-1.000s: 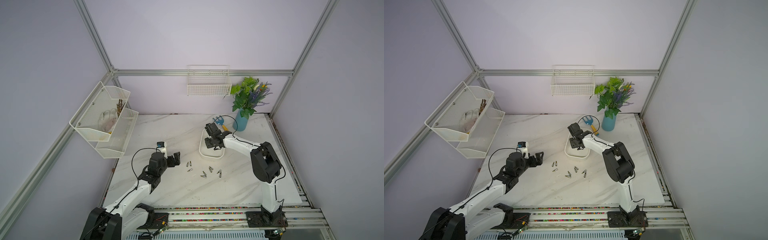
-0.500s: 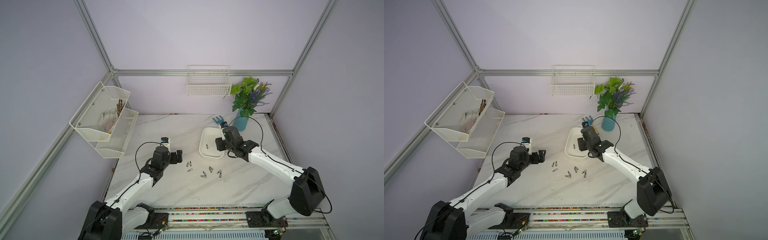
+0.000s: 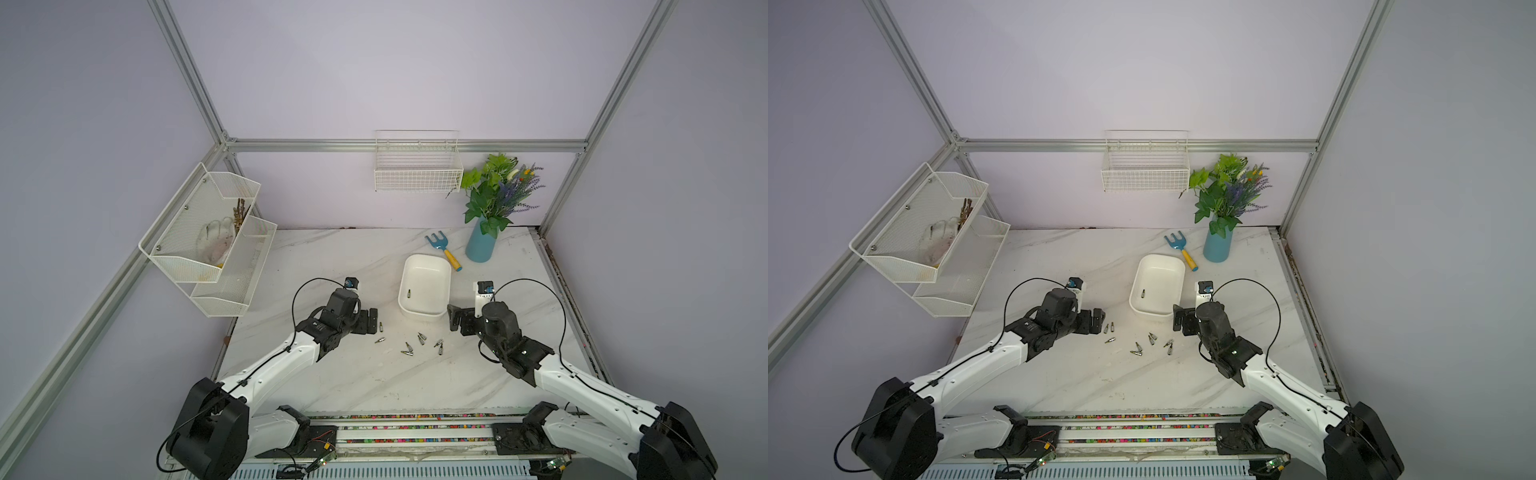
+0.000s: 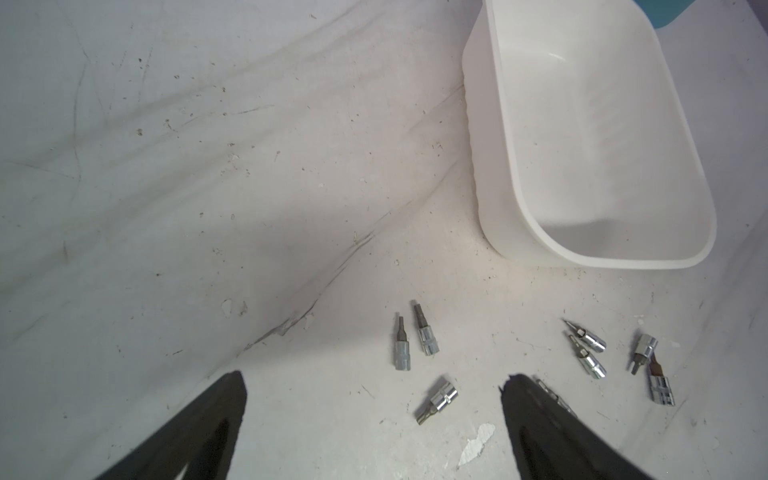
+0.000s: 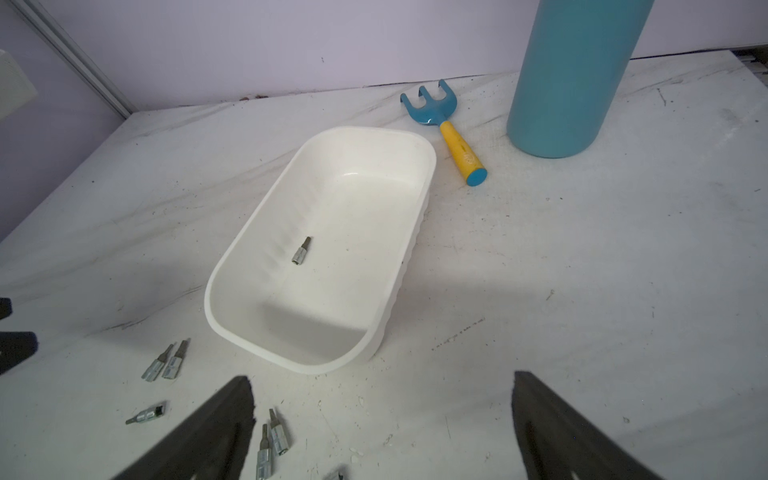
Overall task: Put the bit on the desktop into the storage box
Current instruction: Pick up the screwdriver bit from the center of the board.
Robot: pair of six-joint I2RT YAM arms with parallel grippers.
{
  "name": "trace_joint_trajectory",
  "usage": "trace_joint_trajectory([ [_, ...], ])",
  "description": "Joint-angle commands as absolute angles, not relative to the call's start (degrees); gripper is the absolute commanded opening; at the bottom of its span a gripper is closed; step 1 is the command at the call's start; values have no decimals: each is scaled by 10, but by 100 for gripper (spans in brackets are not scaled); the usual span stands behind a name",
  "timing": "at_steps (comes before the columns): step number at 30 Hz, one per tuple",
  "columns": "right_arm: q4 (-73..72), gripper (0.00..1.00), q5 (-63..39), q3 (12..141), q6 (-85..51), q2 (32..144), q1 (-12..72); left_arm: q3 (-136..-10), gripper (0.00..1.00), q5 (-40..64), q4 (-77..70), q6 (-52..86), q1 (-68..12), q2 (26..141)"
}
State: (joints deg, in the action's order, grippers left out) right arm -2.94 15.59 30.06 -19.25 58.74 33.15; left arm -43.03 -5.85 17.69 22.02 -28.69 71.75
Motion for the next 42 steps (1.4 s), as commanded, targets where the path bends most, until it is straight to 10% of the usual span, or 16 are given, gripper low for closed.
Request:
trace_joint_trajectory([
  [1,-80,100,160,303,-217,587,329,-464,100,-61,216,232,-297,738],
  [42,-74,100,212,294,-218,599,329,-583,35,-63,291,227,-331,990],
])
